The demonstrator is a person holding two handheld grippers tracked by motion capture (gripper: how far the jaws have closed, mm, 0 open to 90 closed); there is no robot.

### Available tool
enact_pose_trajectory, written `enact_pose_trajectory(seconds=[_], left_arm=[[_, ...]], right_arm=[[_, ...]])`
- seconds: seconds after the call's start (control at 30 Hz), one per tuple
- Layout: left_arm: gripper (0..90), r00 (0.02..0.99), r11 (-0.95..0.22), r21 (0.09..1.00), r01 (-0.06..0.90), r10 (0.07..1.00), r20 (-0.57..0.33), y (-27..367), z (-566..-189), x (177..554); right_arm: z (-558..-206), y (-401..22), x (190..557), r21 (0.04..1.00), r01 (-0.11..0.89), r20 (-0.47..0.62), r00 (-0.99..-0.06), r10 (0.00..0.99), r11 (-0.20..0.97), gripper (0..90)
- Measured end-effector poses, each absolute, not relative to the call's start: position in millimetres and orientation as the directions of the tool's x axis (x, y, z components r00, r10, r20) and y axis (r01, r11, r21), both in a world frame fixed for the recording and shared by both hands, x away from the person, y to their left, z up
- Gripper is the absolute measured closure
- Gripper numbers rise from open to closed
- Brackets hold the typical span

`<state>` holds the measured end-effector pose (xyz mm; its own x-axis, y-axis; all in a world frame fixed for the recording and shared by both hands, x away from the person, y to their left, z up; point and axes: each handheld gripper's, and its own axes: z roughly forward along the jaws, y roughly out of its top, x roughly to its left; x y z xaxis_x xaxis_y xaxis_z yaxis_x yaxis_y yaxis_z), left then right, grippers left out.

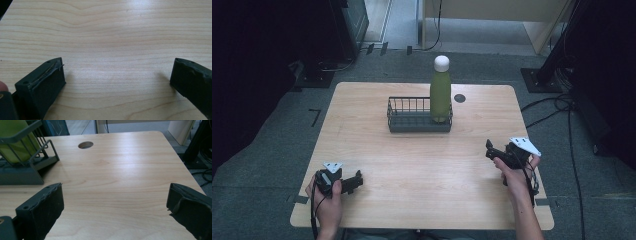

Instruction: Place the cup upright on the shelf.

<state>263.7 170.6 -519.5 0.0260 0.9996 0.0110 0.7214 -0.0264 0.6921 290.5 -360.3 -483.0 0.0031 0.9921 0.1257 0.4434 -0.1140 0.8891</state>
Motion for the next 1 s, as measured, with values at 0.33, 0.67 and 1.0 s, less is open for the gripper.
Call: enact_pose_trajectory(seconds=[0.33, 0.67, 1.0], left_arm=[[0.0, 0.026, -0.026, 0.692, 0.721, 1.000, 0.011, 171, -520, 264], [0.0, 0.026, -0.026, 0.692, 0.721, 1.000, 0.011, 171, -520, 264], [0.0, 0.026, -0.026, 0.692, 0.721, 1.000, 0.011, 171, -520, 264]], right_arm=[[-498, -382, 269, 0.875, 0.467, 0.121, 0.038, 0.992, -0.125, 1.1], [-515, -396, 250, 0.848, 0.515, 0.111, 0.053, 0.992, -0.122, 1.1], [-523, -401, 234, 0.823, 0.559, 0.091, 0.043, 0.995, -0.100, 3.8]])
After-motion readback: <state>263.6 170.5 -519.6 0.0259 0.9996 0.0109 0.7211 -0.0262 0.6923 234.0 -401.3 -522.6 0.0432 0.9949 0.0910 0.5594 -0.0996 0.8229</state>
